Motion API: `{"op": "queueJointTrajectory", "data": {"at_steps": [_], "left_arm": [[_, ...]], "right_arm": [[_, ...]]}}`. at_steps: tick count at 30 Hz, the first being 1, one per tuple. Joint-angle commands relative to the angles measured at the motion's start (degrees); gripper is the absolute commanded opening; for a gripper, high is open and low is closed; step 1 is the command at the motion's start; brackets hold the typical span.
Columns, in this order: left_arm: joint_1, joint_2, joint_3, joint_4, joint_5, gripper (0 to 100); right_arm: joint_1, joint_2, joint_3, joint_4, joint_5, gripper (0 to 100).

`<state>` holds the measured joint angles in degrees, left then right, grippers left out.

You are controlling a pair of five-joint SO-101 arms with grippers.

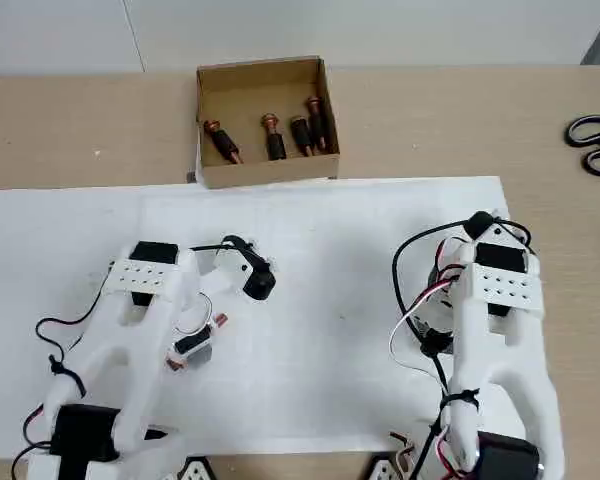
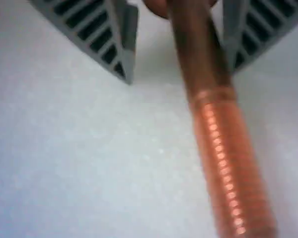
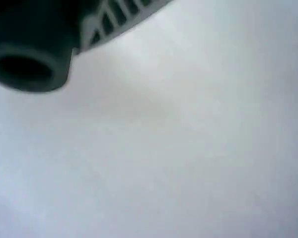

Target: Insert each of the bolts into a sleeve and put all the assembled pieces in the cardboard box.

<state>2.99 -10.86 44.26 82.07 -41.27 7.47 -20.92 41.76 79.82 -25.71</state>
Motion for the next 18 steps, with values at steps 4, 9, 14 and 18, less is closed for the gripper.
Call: {"op": "queueJointTrajectory", "data": {"at_steps": [4,9,14,18], "left_arm": [[-0.2,-1.2,-0.1,-1.1,-0.5,1],[-0.3,-1.8,-2.4,-0.3,0.6,0],[-1.2,-1.7,-12.3,3.6,7.0,0],[-1.2,-1.3,-20.4,8.8,8.5,0]], "right_arm": [[0.4,-0.8,-2.7,0.7,0.6,0.3],[0.4,-0.8,-2.7,0.7,0.6,0.3],[0.4,-0.8,-2.7,0.7,0.6,0.3],[0.5,-0.8,-2.7,0.7,0.6,0.3]]}}
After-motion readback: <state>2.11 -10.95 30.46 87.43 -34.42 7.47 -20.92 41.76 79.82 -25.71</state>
